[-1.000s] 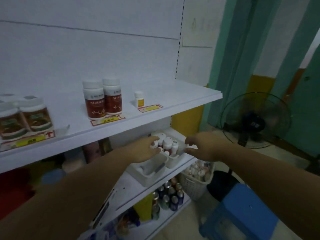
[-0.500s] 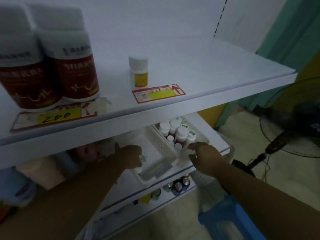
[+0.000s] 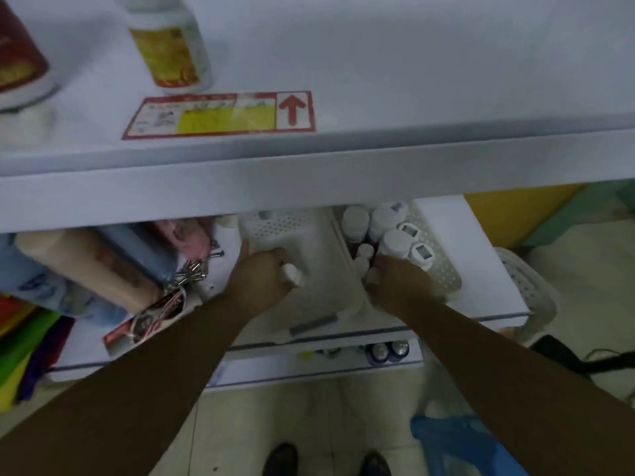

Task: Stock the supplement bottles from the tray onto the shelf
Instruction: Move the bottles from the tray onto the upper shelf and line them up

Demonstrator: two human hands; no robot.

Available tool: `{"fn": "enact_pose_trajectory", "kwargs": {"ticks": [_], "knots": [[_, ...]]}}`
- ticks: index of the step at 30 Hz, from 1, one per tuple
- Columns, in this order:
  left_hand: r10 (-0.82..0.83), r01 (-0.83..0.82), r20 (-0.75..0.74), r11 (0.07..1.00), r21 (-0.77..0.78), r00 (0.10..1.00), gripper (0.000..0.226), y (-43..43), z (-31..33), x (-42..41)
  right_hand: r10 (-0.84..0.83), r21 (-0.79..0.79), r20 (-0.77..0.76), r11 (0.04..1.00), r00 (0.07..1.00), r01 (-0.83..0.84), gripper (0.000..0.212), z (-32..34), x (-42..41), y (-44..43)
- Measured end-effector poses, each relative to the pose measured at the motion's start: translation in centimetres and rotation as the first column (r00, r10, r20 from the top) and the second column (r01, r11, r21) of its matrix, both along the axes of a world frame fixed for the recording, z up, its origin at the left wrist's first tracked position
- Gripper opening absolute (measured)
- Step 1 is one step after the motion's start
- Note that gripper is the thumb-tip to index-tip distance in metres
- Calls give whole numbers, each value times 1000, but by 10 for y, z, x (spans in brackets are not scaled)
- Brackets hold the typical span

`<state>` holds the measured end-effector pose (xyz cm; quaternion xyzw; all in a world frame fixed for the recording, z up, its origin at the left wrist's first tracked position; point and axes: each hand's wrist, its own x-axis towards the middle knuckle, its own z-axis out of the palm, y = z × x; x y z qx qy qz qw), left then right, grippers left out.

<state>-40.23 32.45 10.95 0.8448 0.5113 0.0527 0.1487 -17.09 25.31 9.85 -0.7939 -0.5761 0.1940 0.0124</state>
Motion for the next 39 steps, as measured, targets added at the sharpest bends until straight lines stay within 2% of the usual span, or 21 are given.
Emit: {"fn": "enact_pose_trajectory", "kwargs": {"ticks": [2, 4, 8, 11, 13, 15, 16, 18, 22, 25, 29, 31, 34, 36, 39], "knots": [[132, -98, 309, 988, -123, 942, 20, -12, 19, 9, -43, 17, -1, 999, 999, 43, 28, -2, 4, 4], [304, -188, 509, 945, -267, 805, 25, -21, 31, 14, -75, 43, -14, 996, 997, 76, 29, 4, 5, 3], [412, -217, 614, 904, -368, 673, 31, -49, 76, 25, -118, 172, -91, 976, 989, 132, 27, 37, 14, -16], [474, -149, 704, 868, -473, 529, 23, -73, 111, 25, -140, 227, -382, 944, 913, 240, 15, 76, 26, -40], [536, -66, 728, 822, -566, 428, 20, -91, 133, 24, -103, 203, -618, 937, 780, 285, 11, 104, 27, -63], [557, 38, 748, 793, -608, 362, 21, -108, 156, 20, -62, 133, -859, 932, 508, 338, 16, 132, 19, -89], [550, 99, 770, 790, -605, 323, 23, -116, 168, 17, -29, 116, -920, 932, 391, 343, 21, 146, 15, -99], [518, 204, 816, 796, -570, 256, 29, -127, 194, 12, 86, 171, -956, 941, 282, 291, 26, 177, 9, -111], [440, 251, 859, 829, -500, 260, 37, -141, 236, 6, 303, 327, -943, 920, 139, 214, 22, 242, 3, -120], [424, 270, 887, 846, -460, 185, 31, -149, 256, 1, 388, 403, -915, 890, 110, 212, 18, 276, -6, -119], [542, 519, 836, 740, -428, -82, 31, -153, 281, -9, 414, 411, -909, 877, 41, 249, 22, 294, -32, -114], [577, 577, 803, 710, -403, -150, 31, -153, 289, -15, 440, 437, -897, 865, 43, 246, 22, 299, -46, -110], [538, 566, 822, 743, -357, -187, 27, -153, 293, -21, 480, 481, -874, 837, 74, 259, 24, 304, -65, -104], [500, 556, 843, 765, -324, -197, 38, -150, 292, -29, 508, 515, -856, 816, 101, 261, 24, 307, -74, -100], [376, 491, 916, 830, -266, -140, 48, -144, 292, -39, 538, 549, -835, 794, 120, 262, 32, 311, -83, -93]]}}
